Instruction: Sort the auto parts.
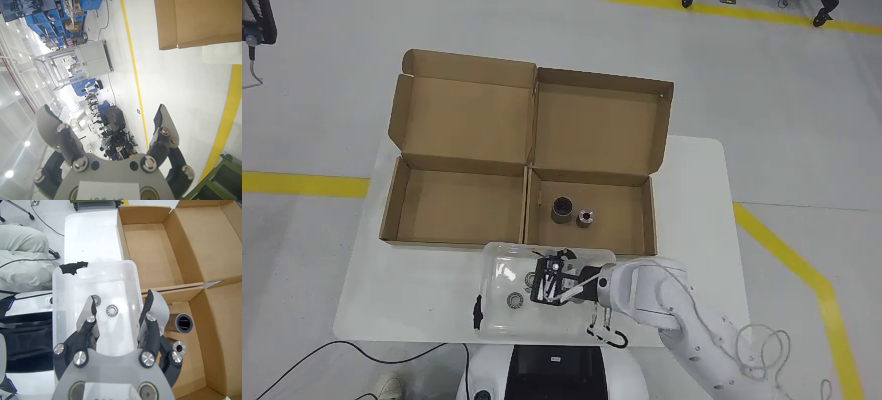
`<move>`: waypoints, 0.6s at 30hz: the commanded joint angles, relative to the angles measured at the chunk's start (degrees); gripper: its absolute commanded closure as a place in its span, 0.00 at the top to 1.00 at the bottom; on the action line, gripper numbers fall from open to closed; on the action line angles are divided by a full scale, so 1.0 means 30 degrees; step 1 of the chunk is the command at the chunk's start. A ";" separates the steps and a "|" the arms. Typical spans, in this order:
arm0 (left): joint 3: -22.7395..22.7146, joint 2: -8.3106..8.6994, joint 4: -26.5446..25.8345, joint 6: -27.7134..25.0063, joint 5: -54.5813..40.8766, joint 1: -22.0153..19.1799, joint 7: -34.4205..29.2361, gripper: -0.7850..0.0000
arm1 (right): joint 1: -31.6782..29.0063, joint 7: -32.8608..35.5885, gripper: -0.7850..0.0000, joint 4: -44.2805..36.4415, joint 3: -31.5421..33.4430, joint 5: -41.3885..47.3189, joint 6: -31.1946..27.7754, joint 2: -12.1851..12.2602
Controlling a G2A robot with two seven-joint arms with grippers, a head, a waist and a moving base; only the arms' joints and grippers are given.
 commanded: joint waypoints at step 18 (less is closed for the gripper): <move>0.0000 0.0000 0.0000 0.0000 0.0000 0.0000 0.0000 1.00 | 0.1571 0.0454 0.55 0.4066 -0.3920 -0.3909 0.2351 -0.0902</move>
